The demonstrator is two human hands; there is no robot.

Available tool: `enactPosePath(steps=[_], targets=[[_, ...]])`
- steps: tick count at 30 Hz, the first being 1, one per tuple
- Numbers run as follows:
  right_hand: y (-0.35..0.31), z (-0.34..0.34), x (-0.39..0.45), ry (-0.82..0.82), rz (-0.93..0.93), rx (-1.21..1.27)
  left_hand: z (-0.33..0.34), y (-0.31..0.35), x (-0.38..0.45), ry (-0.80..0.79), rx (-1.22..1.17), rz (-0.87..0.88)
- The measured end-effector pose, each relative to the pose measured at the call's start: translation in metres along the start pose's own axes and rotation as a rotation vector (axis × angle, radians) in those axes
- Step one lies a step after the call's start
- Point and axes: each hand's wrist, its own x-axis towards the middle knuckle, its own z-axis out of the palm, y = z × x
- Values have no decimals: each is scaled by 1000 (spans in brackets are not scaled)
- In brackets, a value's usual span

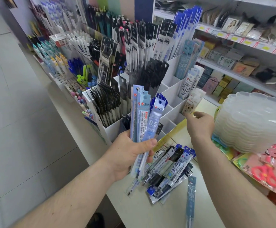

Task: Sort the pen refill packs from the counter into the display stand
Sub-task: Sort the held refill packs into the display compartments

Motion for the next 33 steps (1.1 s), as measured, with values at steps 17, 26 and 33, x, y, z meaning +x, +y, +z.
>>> enactPosePath(steps=[17, 26, 33], targets=[[-47, -35, -56, -306, 16, 682, -3, 2, 6, 163, 98, 71], [-85, -34, 9, 119, -453, 614, 2, 18, 9, 145, 32, 112], [-110, -24, 36, 160, -610, 460, 3, 26, 10, 131, 50, 122]])
